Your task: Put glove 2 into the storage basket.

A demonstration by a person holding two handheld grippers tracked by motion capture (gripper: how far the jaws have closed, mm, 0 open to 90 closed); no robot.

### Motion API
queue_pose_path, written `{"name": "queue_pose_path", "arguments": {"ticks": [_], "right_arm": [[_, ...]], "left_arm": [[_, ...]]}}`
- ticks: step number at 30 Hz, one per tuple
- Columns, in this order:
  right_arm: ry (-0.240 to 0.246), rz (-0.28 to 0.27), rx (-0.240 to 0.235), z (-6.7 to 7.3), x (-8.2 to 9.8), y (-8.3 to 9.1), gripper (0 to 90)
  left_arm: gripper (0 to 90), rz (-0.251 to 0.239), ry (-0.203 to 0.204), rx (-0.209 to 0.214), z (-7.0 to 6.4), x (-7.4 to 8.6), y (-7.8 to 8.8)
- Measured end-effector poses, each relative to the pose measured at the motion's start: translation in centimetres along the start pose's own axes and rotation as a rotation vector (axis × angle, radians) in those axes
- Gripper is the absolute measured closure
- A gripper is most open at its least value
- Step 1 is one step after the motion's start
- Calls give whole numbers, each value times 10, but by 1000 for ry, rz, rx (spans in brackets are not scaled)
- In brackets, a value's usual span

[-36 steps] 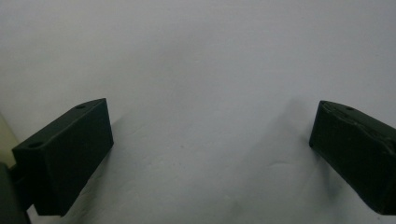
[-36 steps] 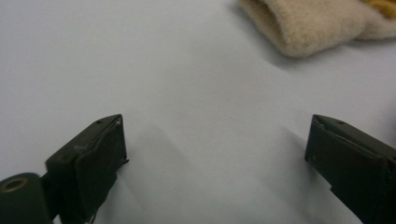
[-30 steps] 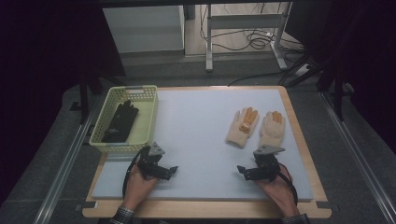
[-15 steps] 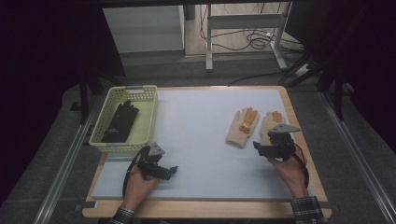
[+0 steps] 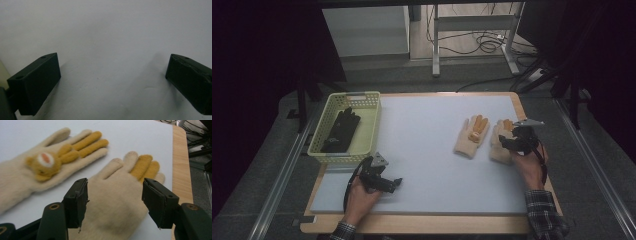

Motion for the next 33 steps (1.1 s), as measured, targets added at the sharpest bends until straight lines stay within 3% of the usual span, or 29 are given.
{"name": "queue_pose_path", "arguments": {"ticks": [5, 10, 12, 15, 19, 25, 33], "right_arm": [[-2, 43, 15, -4, 9, -19, 268], [-27, 91, -10, -3, 27, -34, 255], [-70, 56, -22, -2, 28, -36, 297], [-54, 40, -41, 2, 28, -33, 476], [-43, 54, -41, 4, 27, -30, 584], [-51, 36, -47, 2, 25, -25, 611], [-55, -26, -84, 10, 8, 0, 613]], "left_arm": [[0, 0, 0, 0, 0, 0, 0], [0, -1, 1, 0, 0, 0, 0], [0, 0, 0, 0, 0, 0, 0], [0, -1, 1, -1, 0, 0, 0], [0, 0, -3, 0, 0, 0, 0], [0, 0, -4, 0, 0, 0, 0], [0, 0, -4, 0, 0, 0, 0]]}}
Point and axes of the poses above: each handheld gripper's, and its own axes: y roughly backward along the jaws, x roughly out of its underside, z roughly to its left, the point moved 10 cm from there along -y, roughly forward along the jaws, and after that the axes turned 9 degrees about -z, right-handed, at the moved point
